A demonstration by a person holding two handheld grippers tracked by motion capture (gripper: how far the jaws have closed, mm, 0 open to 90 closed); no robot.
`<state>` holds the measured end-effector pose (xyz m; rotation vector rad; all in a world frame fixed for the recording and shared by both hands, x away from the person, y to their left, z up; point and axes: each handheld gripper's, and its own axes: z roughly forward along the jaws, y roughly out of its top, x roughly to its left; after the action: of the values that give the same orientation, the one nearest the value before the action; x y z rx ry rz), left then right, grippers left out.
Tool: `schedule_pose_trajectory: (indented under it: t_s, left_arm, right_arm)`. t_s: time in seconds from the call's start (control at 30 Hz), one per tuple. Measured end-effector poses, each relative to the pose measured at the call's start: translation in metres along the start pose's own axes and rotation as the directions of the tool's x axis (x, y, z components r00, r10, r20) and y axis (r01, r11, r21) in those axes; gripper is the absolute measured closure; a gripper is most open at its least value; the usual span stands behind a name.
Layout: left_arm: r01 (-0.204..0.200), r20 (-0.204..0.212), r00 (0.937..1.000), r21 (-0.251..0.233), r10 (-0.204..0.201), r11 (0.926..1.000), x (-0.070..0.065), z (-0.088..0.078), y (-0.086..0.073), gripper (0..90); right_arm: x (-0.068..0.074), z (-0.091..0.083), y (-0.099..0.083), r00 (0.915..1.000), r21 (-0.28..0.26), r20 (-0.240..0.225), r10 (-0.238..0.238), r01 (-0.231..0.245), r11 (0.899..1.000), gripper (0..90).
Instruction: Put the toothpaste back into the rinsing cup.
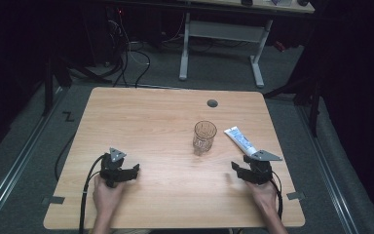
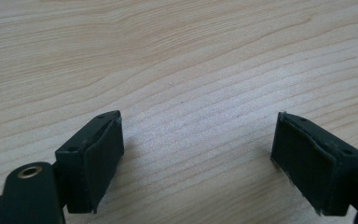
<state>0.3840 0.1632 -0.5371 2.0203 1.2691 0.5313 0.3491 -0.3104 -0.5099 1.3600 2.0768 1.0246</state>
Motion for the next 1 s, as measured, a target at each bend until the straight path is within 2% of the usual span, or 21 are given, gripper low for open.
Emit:
schedule_pose_trajectory:
  t_s: [0.37, 0.77, 1.0]
  left_arm:
    - [0.0, 0.0, 1.0, 0.0, 0.0, 1.0, 0.0, 0.0, 0.0, 16.8]
    - [0.0, 0.0, 1.0, 0.0, 0.0, 1.0, 0.0, 0.0, 0.0, 16.8]
    - [0.0, 0.0, 1.0, 0.0, 0.0, 1.0, 0.0, 0.0, 0.0, 16.8]
  right_arm:
    - [-0.008, -0.013, -0.001, 0.9998, -0.022, 0.0, 0.018, -0.018, 1.0, 38.8]
    - [-0.019, -0.024, -0.002, 0.9984, -0.036, 0.023, 0.052, -0.051, 0.998, 36.4]
    - [-0.027, -0.028, 0.004, 0.998, -0.051, 0.033, 0.054, -0.052, 0.997, 36.6]
